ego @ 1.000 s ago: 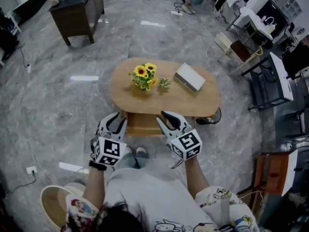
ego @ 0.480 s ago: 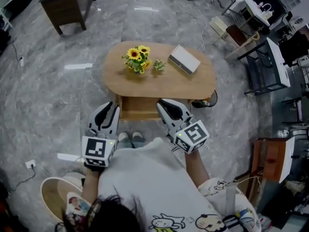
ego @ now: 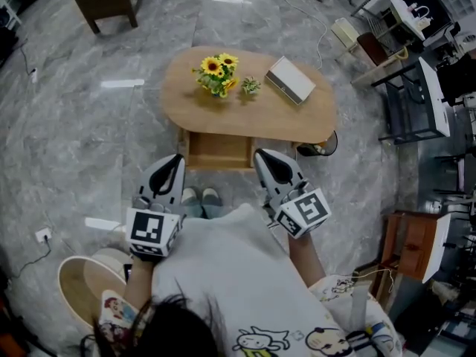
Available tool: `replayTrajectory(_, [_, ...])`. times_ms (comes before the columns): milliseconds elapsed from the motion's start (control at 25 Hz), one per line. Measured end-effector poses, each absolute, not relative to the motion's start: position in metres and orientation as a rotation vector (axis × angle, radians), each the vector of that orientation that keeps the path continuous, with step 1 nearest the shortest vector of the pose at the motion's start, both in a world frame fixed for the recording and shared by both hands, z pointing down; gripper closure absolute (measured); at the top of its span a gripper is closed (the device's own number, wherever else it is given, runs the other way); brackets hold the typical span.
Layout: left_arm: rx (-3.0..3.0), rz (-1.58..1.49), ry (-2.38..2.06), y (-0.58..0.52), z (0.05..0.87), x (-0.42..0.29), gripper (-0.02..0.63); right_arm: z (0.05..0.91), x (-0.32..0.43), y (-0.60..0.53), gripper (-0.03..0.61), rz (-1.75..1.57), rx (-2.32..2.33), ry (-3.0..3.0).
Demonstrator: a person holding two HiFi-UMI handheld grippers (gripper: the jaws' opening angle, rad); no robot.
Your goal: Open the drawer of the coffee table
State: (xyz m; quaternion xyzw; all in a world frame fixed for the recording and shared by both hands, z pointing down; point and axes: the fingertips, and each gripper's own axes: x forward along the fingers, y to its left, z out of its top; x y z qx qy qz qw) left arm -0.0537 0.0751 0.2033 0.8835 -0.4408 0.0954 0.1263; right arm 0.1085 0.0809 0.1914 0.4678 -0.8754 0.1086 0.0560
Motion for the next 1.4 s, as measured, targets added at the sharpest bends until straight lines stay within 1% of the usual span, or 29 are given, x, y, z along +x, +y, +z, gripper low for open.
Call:
replayTrajectory(400, [2.560,0.291,-1.296,0.0752,0.2064,-0.0628,0.609,0.1953,0.1071,0.0803,0.578,0.356,1.445,-2.631])
replayTrajectory(1400, [2.569,0.293,-1.300,0.0673,0.2084,-0.0605,0.609,0.2015,0.1119,0.0735,0.580,0.375,1.445,-2.613])
